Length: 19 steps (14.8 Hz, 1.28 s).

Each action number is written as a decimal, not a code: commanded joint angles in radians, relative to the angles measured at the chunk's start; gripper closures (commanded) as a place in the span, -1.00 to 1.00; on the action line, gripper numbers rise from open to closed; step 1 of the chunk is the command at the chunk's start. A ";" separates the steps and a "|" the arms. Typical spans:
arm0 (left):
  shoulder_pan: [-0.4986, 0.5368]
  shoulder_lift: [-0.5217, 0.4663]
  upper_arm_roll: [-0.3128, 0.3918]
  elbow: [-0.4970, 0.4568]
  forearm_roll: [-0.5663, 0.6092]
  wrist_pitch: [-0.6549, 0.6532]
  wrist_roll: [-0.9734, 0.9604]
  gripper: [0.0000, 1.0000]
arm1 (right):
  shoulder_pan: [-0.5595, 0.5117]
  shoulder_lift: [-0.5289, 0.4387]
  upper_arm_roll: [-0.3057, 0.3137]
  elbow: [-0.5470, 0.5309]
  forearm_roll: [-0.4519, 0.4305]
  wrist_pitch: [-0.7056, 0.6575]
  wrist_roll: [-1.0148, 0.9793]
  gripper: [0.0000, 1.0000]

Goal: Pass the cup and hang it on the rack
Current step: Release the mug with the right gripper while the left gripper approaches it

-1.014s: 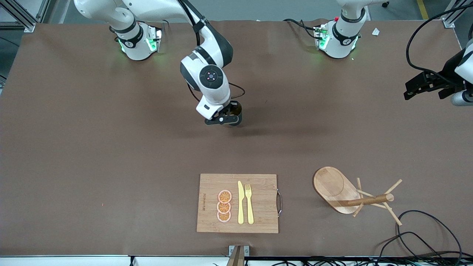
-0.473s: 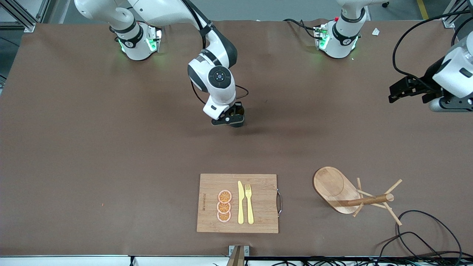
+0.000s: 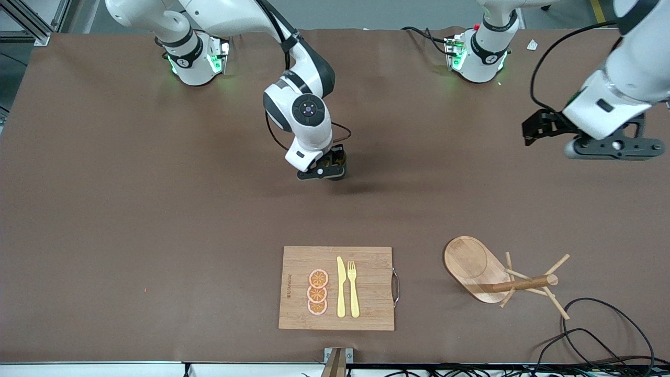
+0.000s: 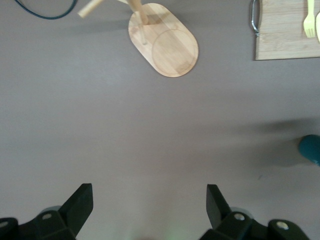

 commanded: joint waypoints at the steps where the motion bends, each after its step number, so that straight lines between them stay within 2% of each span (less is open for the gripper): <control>1: -0.066 0.021 -0.007 0.011 0.014 0.003 -0.112 -1.00 | -0.067 -0.119 0.009 -0.017 0.002 -0.102 -0.060 -1.00; 6: -0.216 0.095 -0.007 0.018 0.014 0.021 -0.371 -1.00 | -0.249 -0.259 0.006 -0.018 0.002 -0.266 -0.270 -1.00; 11: -0.365 0.207 -0.004 0.040 0.018 0.158 -0.685 -1.00 | -0.446 -0.348 0.003 -0.018 -0.009 -0.397 -0.414 -1.00; 16: -0.498 0.343 -0.003 0.090 0.069 0.300 -0.987 -1.00 | -0.667 -0.392 0.002 -0.017 -0.017 -0.449 -0.658 -1.00; 19: -0.563 0.418 -0.001 0.095 0.142 0.365 -1.092 -1.00 | -0.733 -0.417 0.003 -0.011 -0.070 -0.454 -0.685 -1.00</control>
